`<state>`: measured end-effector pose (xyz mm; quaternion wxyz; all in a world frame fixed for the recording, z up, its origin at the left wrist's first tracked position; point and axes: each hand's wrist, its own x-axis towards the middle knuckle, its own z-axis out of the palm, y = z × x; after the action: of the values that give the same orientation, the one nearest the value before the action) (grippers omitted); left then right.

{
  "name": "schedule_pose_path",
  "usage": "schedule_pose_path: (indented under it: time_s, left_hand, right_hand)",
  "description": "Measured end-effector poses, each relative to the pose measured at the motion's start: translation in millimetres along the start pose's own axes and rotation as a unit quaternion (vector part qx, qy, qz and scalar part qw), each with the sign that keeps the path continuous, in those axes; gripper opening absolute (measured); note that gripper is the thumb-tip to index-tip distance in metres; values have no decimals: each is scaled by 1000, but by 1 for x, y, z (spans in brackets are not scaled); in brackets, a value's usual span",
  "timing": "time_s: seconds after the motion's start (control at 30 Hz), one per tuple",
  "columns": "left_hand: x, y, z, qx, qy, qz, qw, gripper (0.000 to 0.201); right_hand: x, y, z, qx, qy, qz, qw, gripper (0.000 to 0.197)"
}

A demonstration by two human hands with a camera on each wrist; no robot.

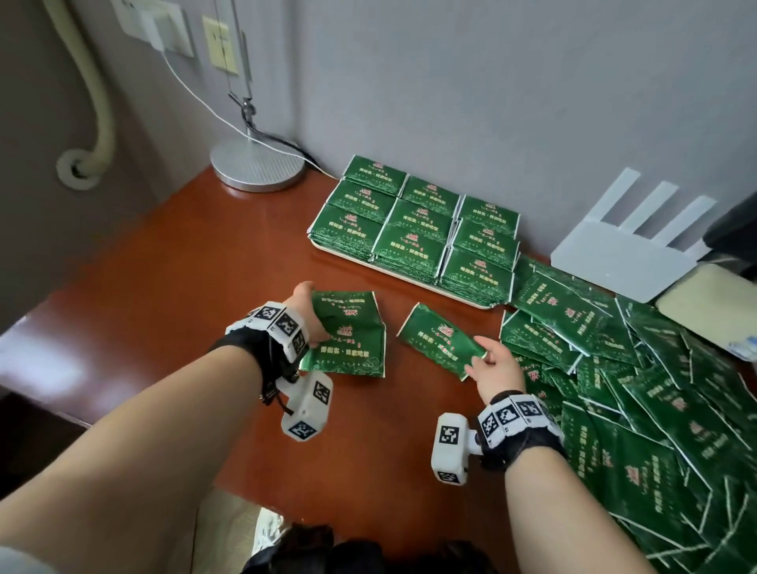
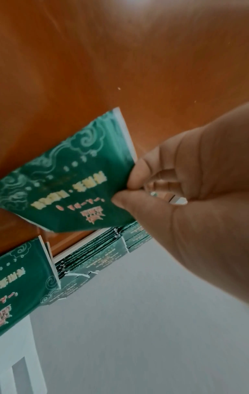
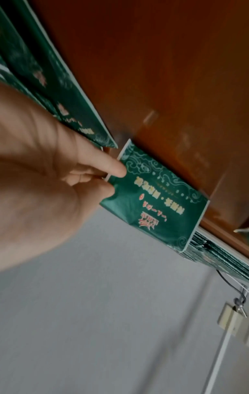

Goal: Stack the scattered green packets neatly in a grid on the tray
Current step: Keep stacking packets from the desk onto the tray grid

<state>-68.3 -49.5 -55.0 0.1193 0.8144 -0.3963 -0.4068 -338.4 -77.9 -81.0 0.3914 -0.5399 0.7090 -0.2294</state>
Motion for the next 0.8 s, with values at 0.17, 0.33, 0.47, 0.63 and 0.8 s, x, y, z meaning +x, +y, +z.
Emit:
schedule_pose_path:
  time_s: [0.17,0.33,0.47,0.63,0.8]
  left_hand:
    - [-11,5,-17,33,13,54,998,89]
    - [-13,6,-31,74,22,87,993,62]
    - [-7,2,-34,87,55,114,988,31]
    - [2,-7,-31,101,61,113,987,26]
    - [9,-21,-18,87,17,114,989,26]
  right_hand:
    - [2,-10,-4,-72,29,-55,995,31]
    - [0,-11,-1,-119,45,-71,989,19]
    - [-2,-14,0,-68,41,-58,995,21]
    - [-5,-11,9,-30,4,-29,999,18]
    - [-4,0,19,-77,-1,-15,997,26]
